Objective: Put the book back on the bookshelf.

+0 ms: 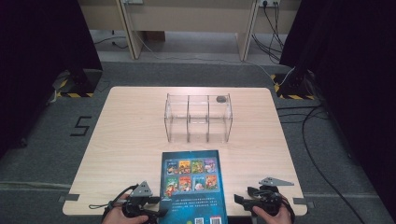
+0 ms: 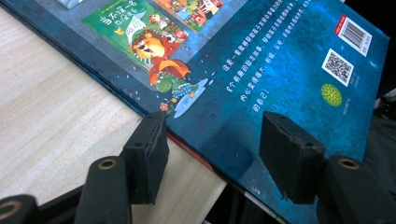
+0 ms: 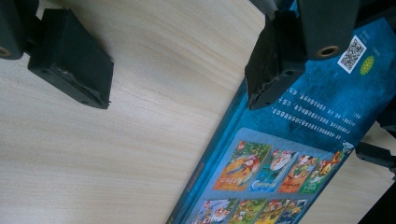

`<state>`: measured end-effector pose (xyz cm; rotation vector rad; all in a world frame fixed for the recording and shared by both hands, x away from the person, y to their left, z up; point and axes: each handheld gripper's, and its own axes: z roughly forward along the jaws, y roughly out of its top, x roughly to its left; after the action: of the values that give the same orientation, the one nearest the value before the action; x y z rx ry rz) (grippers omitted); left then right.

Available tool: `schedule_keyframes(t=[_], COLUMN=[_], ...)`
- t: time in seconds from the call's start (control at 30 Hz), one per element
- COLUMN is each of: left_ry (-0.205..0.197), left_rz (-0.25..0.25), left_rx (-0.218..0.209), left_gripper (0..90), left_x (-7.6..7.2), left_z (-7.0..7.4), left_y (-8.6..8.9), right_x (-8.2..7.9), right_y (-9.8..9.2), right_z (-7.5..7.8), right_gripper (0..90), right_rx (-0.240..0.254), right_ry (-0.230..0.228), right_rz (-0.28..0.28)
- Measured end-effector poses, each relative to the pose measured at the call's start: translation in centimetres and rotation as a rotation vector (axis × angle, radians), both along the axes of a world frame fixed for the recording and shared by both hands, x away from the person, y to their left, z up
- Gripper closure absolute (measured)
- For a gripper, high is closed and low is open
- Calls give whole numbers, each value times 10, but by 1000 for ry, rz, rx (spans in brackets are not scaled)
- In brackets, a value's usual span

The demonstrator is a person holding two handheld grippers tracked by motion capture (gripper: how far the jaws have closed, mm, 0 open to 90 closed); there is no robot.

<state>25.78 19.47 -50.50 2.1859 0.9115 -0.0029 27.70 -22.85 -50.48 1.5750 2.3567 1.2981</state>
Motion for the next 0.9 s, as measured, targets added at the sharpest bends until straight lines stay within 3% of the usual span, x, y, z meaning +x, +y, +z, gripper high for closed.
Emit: schedule_keyframes(t=[0.53,0.9], left_ry=[-12,-8], left_rz=[-42,-45], left_rx=[-39,-62], left_gripper=[419,418], left_x=[6,9], left_z=[-3,-4], left_y=[-36,-44], right_x=[7,15], right_y=[8,18], right_z=[-1,-3], right_gripper=[238,241], right_rx=[3,0], right_ry=[5,-15], right_rz=[10,13])
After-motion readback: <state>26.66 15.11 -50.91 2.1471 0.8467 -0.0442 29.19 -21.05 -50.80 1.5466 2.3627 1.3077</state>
